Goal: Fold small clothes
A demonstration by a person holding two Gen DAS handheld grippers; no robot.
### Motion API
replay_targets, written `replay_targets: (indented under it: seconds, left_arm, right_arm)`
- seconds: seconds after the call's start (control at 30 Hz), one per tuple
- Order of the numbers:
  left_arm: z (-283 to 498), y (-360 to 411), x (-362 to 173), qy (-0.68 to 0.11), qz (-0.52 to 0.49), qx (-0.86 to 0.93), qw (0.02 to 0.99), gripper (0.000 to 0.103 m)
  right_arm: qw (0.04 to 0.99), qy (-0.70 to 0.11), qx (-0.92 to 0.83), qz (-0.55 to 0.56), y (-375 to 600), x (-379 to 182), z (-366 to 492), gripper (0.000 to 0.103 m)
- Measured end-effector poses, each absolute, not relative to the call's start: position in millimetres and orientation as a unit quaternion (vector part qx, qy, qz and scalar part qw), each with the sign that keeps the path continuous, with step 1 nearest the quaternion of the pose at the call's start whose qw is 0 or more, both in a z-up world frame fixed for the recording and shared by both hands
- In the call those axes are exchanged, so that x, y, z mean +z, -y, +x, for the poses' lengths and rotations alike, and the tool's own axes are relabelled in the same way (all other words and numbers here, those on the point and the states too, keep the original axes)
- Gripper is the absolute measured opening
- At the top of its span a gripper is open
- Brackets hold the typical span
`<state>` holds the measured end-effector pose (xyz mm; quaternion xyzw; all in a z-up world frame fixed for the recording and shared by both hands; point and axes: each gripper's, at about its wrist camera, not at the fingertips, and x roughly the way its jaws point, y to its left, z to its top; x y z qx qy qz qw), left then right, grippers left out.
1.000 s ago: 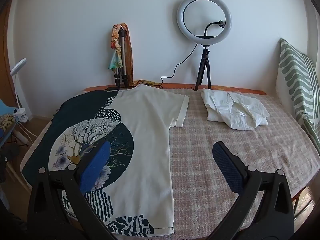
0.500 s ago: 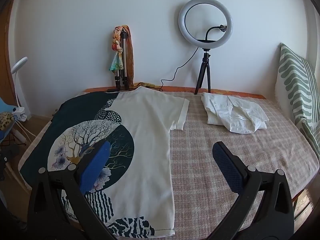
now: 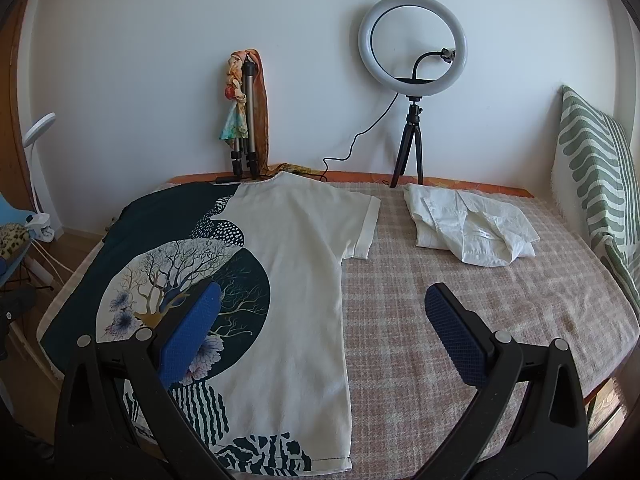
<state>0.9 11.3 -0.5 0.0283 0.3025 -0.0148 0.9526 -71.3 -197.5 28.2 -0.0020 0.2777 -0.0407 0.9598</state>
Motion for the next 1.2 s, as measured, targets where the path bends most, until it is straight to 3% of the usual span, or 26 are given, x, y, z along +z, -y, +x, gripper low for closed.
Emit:
replay_targets:
  seconds: [1.2]
  left_arm:
    - [-0.4, -14.8, -4.0, -0.301, 0.029, -0.010, 0.953, 0.102]
  right_arm:
    - [0.959, -0.280, -0.039, -0.001, 195.6, 28.2, -70.6, 0.103]
